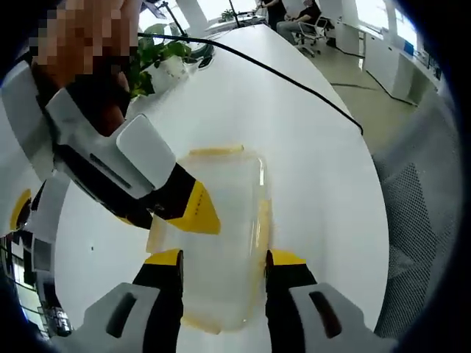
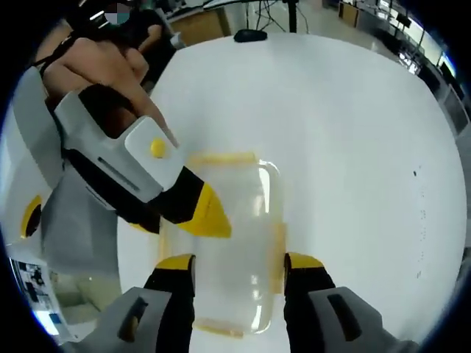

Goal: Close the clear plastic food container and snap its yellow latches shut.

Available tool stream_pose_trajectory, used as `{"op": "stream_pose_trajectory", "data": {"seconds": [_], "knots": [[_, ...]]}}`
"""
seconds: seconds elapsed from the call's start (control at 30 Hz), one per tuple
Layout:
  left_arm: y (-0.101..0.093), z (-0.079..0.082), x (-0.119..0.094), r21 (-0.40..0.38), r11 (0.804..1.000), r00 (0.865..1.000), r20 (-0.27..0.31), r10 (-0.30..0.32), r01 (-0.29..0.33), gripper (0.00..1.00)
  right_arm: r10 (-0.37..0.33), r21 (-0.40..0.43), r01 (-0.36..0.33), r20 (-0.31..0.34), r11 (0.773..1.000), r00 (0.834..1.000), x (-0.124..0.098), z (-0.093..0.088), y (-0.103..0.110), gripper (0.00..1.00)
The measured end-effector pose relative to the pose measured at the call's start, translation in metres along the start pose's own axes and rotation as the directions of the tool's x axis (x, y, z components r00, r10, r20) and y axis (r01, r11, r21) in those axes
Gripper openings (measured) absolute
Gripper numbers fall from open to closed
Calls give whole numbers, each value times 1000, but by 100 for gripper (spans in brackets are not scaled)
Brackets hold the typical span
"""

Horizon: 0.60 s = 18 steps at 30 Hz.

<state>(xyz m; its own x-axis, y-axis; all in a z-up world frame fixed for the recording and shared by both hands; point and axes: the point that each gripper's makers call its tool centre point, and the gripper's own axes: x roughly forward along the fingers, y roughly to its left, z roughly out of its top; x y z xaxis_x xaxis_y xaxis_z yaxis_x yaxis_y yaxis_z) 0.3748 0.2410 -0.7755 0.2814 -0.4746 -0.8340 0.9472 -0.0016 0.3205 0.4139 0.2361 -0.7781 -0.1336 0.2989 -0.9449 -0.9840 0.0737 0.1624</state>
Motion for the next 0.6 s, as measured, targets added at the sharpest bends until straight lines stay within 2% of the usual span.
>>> {"op": "stream_pose_trajectory", "data": {"seconds": [0.3,0.43,0.6], "knots": [[0,-1,-2,48,999,1000,7,-22,22,44,-69,62,69,10,996,998,-4,-3,-2,50],[2,-4,-4,22,999,1000,0,-23,23,53,-65,63,65,-3,996,998,-3,-8,1,57],[2,-9,-6,24,999,999,-3,-40,40,60,-89,55,88,2,995,996,-10,-10,1,59]]}}
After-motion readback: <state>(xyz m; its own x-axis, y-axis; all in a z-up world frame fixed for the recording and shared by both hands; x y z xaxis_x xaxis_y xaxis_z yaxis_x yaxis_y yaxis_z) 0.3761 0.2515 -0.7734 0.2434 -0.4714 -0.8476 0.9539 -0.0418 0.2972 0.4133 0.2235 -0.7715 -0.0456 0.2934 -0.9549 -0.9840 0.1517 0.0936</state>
